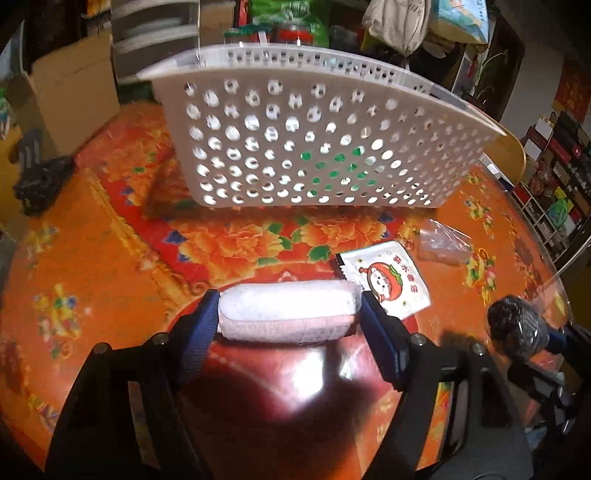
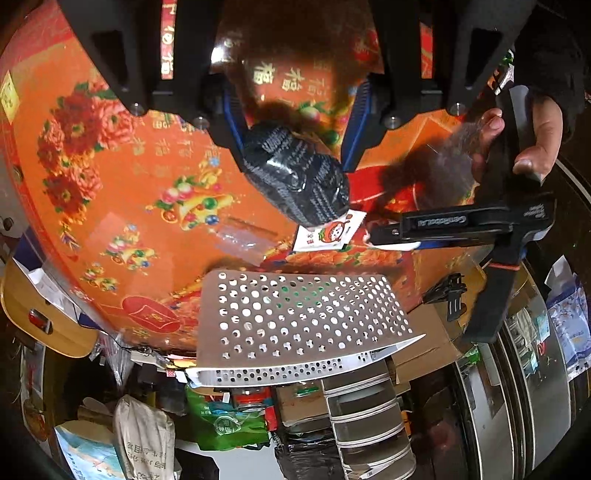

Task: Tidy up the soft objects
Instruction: 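Grasp the pink rolled towel with the left gripper while the right grasps the black glove, then carry the pink towel and black glove over the basket with both grippers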

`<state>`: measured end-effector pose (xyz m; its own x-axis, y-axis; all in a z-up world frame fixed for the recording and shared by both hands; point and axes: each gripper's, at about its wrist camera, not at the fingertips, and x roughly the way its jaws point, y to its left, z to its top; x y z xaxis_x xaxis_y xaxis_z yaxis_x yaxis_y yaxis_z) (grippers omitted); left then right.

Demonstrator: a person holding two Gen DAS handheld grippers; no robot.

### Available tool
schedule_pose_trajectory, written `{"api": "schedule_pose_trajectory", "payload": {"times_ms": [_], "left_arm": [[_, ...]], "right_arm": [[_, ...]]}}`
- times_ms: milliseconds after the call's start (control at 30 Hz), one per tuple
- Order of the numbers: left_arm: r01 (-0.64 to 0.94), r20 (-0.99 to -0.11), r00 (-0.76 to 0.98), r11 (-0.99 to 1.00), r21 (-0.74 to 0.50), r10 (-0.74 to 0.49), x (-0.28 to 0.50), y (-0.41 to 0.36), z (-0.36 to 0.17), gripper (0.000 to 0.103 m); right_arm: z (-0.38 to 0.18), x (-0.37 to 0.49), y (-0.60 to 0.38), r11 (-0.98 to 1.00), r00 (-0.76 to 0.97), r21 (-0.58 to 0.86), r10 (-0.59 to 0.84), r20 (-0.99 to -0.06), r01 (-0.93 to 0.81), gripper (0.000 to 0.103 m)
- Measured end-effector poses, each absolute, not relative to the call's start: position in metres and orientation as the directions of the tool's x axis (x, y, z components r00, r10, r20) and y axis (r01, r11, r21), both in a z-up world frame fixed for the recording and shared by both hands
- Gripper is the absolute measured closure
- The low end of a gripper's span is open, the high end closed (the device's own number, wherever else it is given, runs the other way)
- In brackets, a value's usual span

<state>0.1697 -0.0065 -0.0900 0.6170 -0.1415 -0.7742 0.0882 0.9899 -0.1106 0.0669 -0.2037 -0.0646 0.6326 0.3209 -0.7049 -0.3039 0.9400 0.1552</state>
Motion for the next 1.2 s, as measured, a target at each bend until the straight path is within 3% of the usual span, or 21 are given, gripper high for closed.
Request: {"api": "schedule_pose_trajectory", "payload": {"times_ms": [500, 1200], "left_arm": [[0.062, -0.677, 0.724, 0.99, -0.129, -0.134, 0.102, 0.027, 0.0, 0.03], [0.095, -0.623, 0.768, 0.988, -0.121, -0.15, 0.138, 0.023, 0.066, 0.03]], "right_arm": [[-0.029, 0.07, -0.209, 0.949, 0.685, 0.115, 0.292, -0.667, -0.292, 0.055], [0.043, 0.115, -0.209, 0.954, 0.733, 0.067, 0.269, -0.624, -0.293, 0.055]]}}
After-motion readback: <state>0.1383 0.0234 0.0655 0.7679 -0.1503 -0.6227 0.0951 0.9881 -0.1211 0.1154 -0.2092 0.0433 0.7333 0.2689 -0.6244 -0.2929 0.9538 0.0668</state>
